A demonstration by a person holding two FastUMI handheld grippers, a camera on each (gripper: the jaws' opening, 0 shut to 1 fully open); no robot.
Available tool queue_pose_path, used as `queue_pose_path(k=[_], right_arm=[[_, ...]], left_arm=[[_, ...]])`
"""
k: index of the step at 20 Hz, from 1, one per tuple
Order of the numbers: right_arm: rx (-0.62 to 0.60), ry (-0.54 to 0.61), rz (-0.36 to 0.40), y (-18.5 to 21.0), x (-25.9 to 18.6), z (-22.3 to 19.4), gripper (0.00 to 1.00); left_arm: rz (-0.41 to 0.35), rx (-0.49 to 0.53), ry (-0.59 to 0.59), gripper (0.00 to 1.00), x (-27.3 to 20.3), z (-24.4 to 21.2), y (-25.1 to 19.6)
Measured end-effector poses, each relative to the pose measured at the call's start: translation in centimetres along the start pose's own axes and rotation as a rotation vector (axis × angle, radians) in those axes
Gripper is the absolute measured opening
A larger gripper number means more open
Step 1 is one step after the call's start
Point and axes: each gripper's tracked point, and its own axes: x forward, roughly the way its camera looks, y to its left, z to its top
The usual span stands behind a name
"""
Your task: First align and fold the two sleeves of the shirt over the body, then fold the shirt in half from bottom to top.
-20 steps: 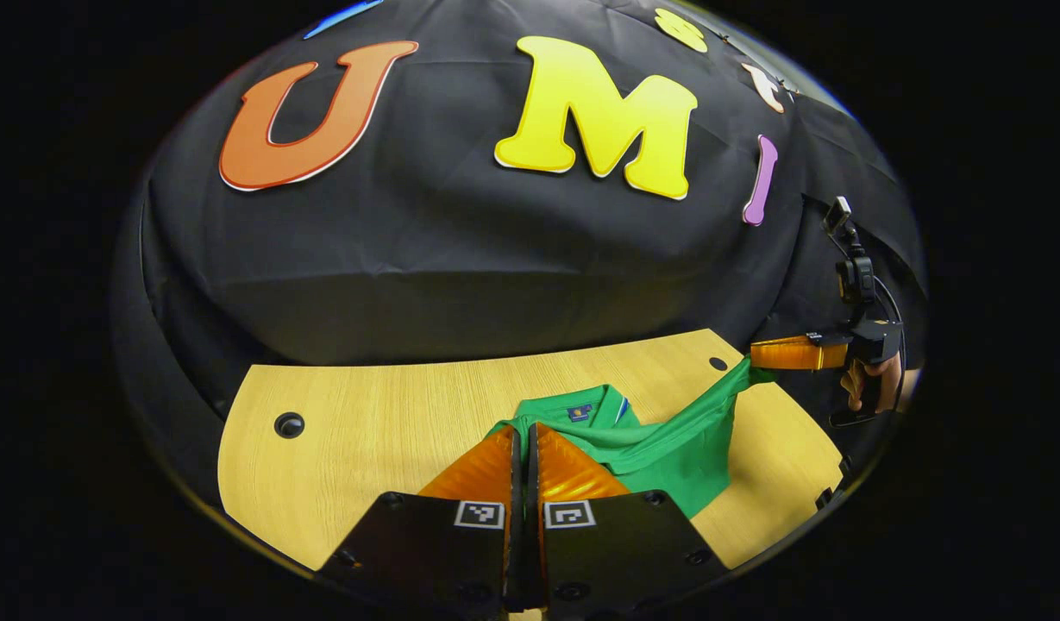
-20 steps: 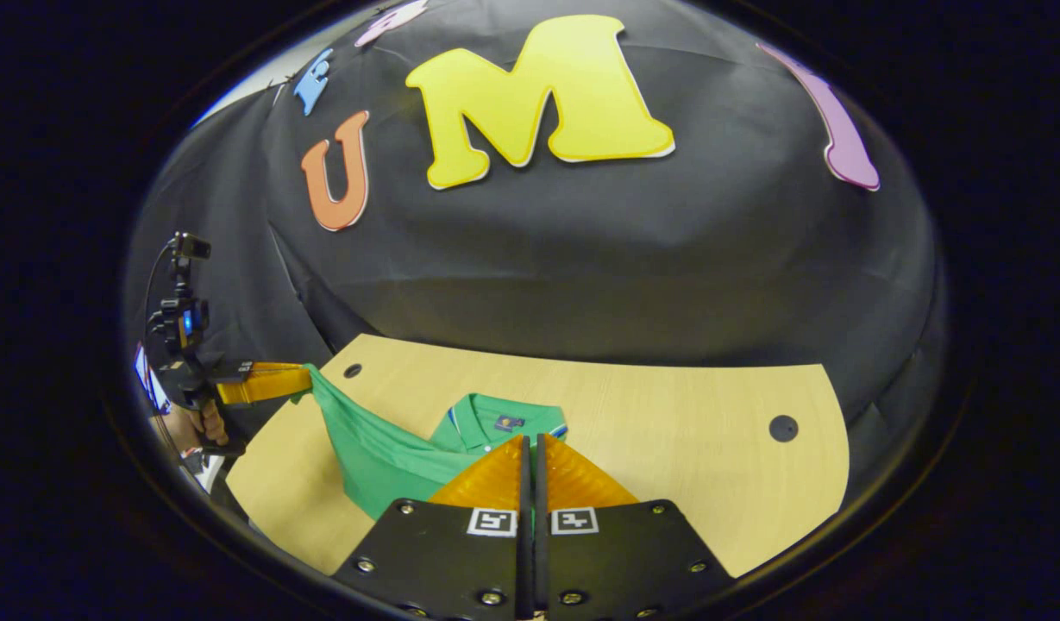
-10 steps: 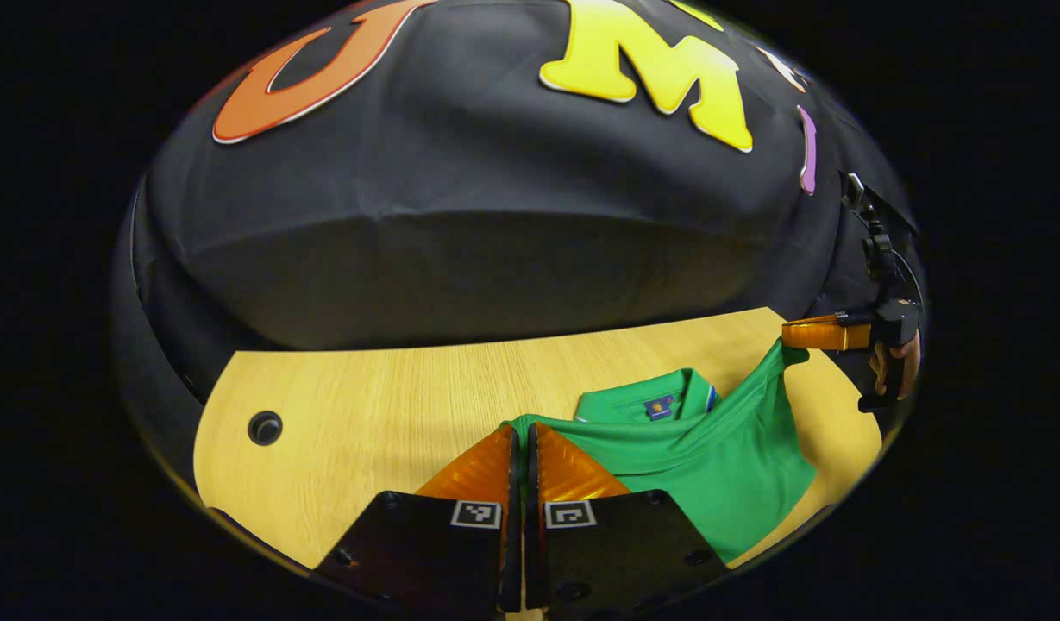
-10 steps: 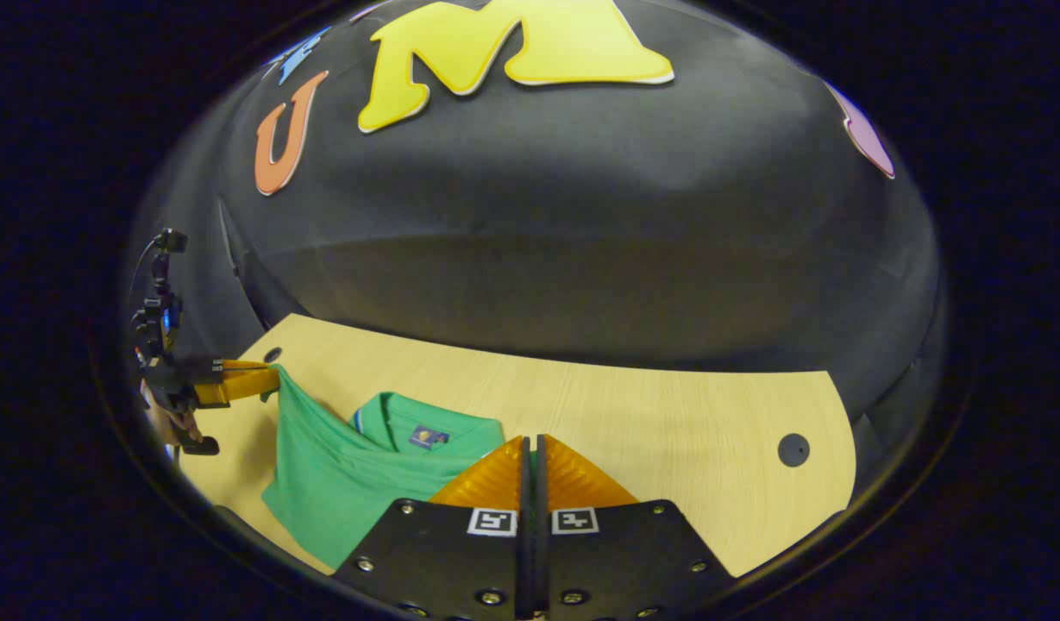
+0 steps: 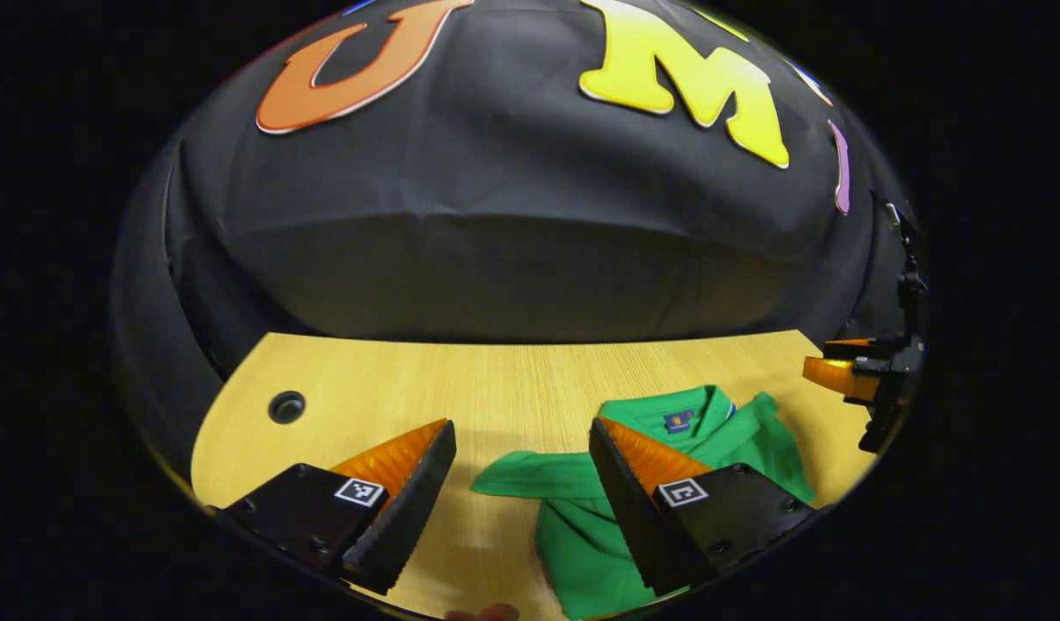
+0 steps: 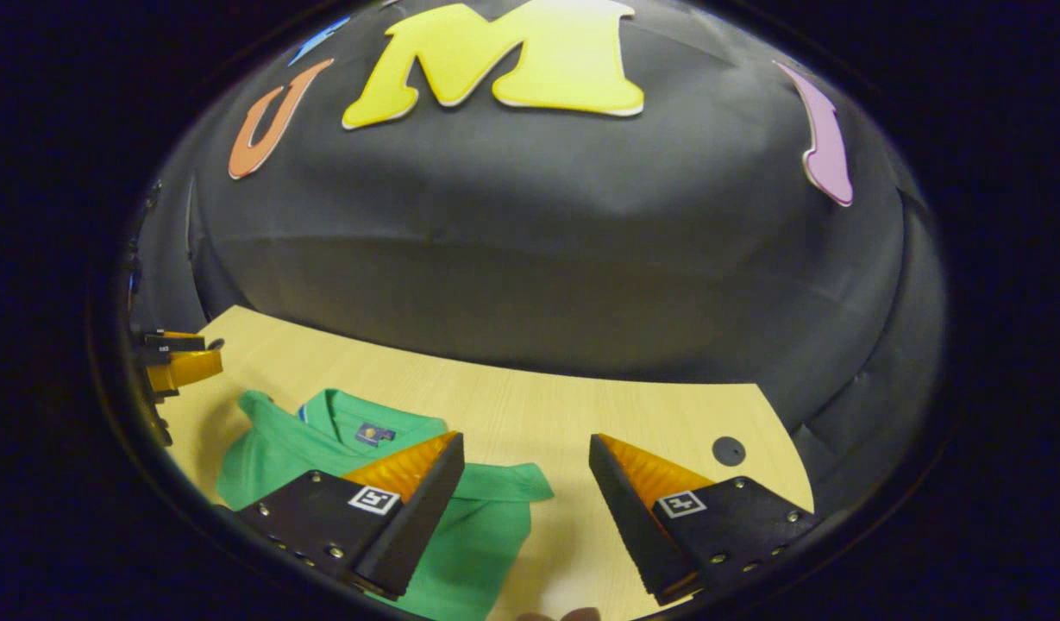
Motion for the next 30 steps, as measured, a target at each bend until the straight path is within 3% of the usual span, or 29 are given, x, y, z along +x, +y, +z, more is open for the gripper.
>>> queue_pose_path(k=[7,11,12,14,15,16,20,30], right_arm=[[0.032,-0.272,-0.089,-2.4,-18.8,8.9,0.92],[0.03,-0.403,-0.101,-1.0,-29.6,10.1,0.92],[0.027,-0.414,-0.108,-0.8,-31.1,9.4,0.9],[0.041,-0.426,-0.091,0.3,-33.3,8.6,0.92],[0.047,-0.443,-0.076,1.0,-34.4,8.5,0.94],[0.044,-0.464,-0.073,1.2,-35.3,8.4,0.92],[0.033,-0.498,-0.069,2.3,-37.6,7.1,0.92],[0.051,-0.52,-0.07,2.5,-38.3,7.1,0.92]], left_arm=[[0.149,-0.001,-0.302,0.97,-16.6,11.6,-2.7],[0.183,0.023,-0.473,0.97,-27.9,15.2,-5.9],[0.18,0.016,-0.493,0.89,-29.2,15.3,-6.3],[0.155,-0.002,-0.504,1.0,-31.6,14.5,-7.5],[0.137,0.0,-0.507,0.9,-32.3,13.8,-8.5],[0.126,0.008,-0.505,1.0,-32.8,13.2,-9.2],[0.105,0.005,-0.454,1.0,-34.2,9.7,-10.8],[0.124,0.059,-0.483,0.97,-34.3,10.8,-11.0]])
